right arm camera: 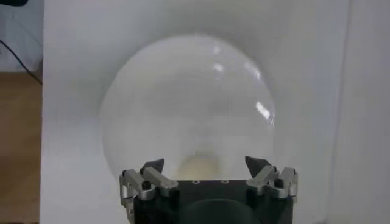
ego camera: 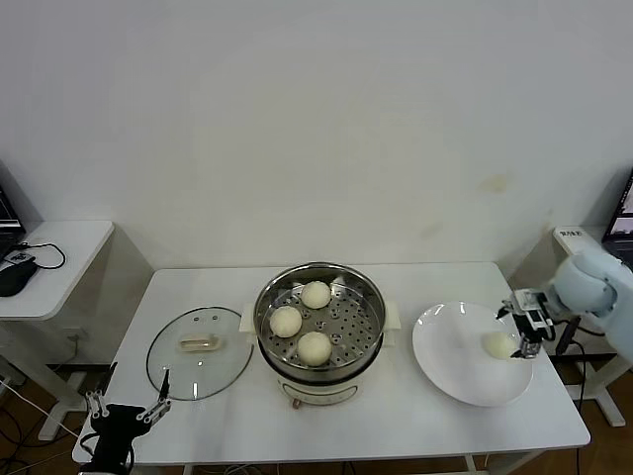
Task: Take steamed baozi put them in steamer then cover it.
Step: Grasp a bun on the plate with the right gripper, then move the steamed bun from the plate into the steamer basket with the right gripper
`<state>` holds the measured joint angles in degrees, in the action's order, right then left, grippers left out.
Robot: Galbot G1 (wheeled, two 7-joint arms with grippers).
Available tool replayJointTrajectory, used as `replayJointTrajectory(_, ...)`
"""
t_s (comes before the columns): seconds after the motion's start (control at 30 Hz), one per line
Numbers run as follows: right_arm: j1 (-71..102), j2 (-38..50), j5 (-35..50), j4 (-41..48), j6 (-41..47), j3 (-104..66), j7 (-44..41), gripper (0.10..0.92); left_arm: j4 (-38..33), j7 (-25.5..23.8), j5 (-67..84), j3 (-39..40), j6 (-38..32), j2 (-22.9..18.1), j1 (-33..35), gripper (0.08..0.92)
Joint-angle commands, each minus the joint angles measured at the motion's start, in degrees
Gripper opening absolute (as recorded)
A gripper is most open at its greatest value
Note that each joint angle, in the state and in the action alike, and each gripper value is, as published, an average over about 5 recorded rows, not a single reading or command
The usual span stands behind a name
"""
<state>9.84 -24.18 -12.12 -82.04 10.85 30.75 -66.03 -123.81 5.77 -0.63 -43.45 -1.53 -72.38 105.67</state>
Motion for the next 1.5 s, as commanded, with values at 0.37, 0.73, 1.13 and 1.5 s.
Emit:
replayJointTrajectory(0.37,8.08,-13.78,-8.14,21.32,-3.57,-10.32,1.95,0.823,0.1,-0.07,0.12,-0.66,0.05,0.44,0.28,0.823)
replayJointTrajectory(0.73,7.14,-18.65,-11.67,26.67,-4.07,-10.91,3.41,0.823,0.89,-0.05,0.13,-0.75,0.04,0.15,-0.11,0.823)
replayJointTrajectory(1.13,5.22,-17.43,-10.43,25.28,-2.78,-9.47,1.64,0.687,1.15,-0.03,0.16,-0.87,0.0,-0.02,-0.12,0.823)
replayJointTrajectory(1.5,-13.85,-7.8,4.97,9.9,3.81,7.73,-0.51,0.614,1.09,0.0,0.21,-0.89,-0.07,0.12,-0.17,0.823)
